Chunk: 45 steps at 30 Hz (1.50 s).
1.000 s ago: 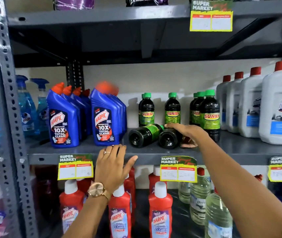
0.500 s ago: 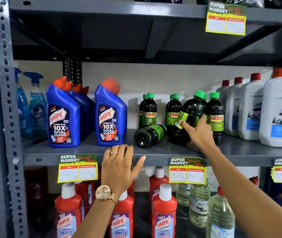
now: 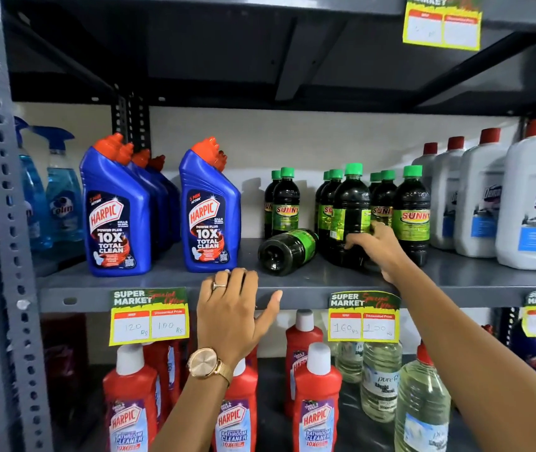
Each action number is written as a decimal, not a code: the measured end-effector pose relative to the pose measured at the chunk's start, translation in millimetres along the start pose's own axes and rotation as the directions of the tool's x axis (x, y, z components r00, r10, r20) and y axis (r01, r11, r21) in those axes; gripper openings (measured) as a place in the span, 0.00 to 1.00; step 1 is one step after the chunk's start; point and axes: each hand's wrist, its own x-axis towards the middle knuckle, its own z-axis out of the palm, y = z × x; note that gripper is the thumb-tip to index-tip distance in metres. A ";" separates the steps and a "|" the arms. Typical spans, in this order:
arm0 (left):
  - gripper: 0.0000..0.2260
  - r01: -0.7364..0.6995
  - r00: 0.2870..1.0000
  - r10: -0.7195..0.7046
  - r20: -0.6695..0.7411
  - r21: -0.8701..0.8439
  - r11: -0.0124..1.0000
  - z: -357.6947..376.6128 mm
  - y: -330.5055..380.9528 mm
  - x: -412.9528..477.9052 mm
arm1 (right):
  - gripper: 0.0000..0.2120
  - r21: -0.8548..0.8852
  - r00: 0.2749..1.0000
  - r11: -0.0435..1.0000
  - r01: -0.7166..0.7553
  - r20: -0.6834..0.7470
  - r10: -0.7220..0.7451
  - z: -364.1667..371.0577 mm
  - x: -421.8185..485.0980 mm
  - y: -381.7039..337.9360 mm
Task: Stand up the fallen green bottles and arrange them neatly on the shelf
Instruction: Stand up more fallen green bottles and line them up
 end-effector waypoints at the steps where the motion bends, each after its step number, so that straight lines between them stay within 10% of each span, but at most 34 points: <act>1: 0.22 0.004 1.000 -0.004 0.003 -0.004 1.000 0.2 0.4 0.2 | 0.22 -0.017 1.000 1.000 0.011 -0.021 -0.012 -0.2 -0.3 0.3; 5: 0.21 0.032 0.999 -0.032 0.022 -0.021 0.999 -1.0 1.5 0.1 | 0.42 -0.123 0.990 0.991 0.056 -0.119 -0.071 1.4 -4.2 -4.2; 10: 0.22 0.047 0.997 -0.044 0.060 -0.037 0.998 -2.3 1.6 -0.6 | 0.24 -0.057 0.996 0.998 0.019 -0.084 -0.024 -0.4 -0.2 0.0; 15: 0.22 0.057 0.995 -0.053 0.079 -0.050 0.997 -5.7 2.3 -0.6 | 0.46 -0.102 0.992 0.994 0.037 -0.119 -0.049 -0.9 -2.6 1.1; 26: 0.23 0.101 0.988 -0.093 0.122 -0.062 0.993 -9.4 6.1 -0.2 | 0.58 -0.330 0.994 0.944 -0.015 -0.107 -0.022 5.1 -6.5 -5.5; 31: 0.22 0.101 0.990 -0.096 0.101 -0.055 0.993 -7.5 7.4 -0.7 | 0.40 -0.261 0.998 0.965 -0.024 -0.070 0.006 3.4 -3.9 -3.3; 37: 0.23 0.112 0.989 -0.106 0.104 -0.059 0.992 -7.8 7.4 -0.3 | 0.55 -0.372 0.992 0.928 -0.019 -0.126 -0.030 5.9 -8.4 -6.7; 42: 0.23 0.103 0.989 -0.097 0.114 -0.048 0.993 -7.9 6.4 -0.8 | 0.36 -0.366 0.996 0.931 0.003 -0.085 -0.037 4.8 -4.9 -3.5; 45: 0.23 0.099 0.990 -0.094 0.106 -0.049 0.994 -7.9 6.6 -1.0 | 0.42 -0.450 0.988 0.893 0.004 -0.139 -0.074 6.6 -5.6 -3.8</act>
